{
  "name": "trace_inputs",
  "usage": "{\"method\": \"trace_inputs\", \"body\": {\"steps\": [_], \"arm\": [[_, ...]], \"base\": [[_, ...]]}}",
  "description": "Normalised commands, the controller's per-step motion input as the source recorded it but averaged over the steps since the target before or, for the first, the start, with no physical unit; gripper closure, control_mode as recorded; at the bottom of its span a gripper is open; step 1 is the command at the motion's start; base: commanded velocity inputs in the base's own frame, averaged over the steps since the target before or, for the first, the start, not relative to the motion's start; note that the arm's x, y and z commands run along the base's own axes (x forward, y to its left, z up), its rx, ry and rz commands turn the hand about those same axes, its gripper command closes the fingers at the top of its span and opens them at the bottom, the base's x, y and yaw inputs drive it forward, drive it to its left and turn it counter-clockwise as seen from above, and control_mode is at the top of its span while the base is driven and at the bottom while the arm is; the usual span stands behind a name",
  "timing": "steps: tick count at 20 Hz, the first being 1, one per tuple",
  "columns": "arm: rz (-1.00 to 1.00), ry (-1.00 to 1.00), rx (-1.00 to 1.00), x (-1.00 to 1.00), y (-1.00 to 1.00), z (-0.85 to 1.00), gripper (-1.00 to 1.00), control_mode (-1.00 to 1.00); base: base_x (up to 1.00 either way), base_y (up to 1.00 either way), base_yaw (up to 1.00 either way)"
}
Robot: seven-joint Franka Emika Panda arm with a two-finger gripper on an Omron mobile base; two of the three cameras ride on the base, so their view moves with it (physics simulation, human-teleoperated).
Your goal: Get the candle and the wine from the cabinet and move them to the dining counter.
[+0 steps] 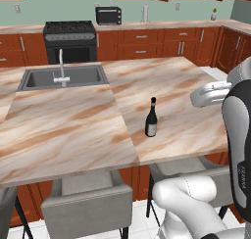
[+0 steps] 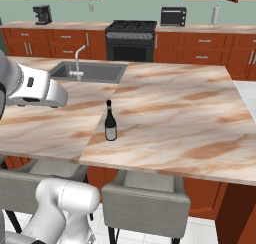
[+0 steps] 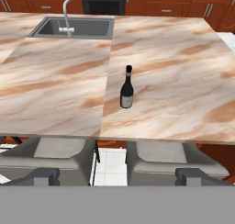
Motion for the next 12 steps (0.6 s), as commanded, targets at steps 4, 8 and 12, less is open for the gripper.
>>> {"method": "trace_inputs", "body": {"steps": [4, 8, 12], "arm": [[0.0, 0.0, 0.01, 0.0, 0.0, 0.0, -1.0, -1.0], [0.0, 0.0, 0.04, 0.0, 0.0, 0.0, -1.0, -1.0], [0.0, 0.0, 0.03, -0.04, -0.04, 0.0, -1.0, 1.0]], "base": [[0.0, 0.0, 0.0], [0.0, 0.0, 0.0], [-0.01, 0.0, 0.0]]}}
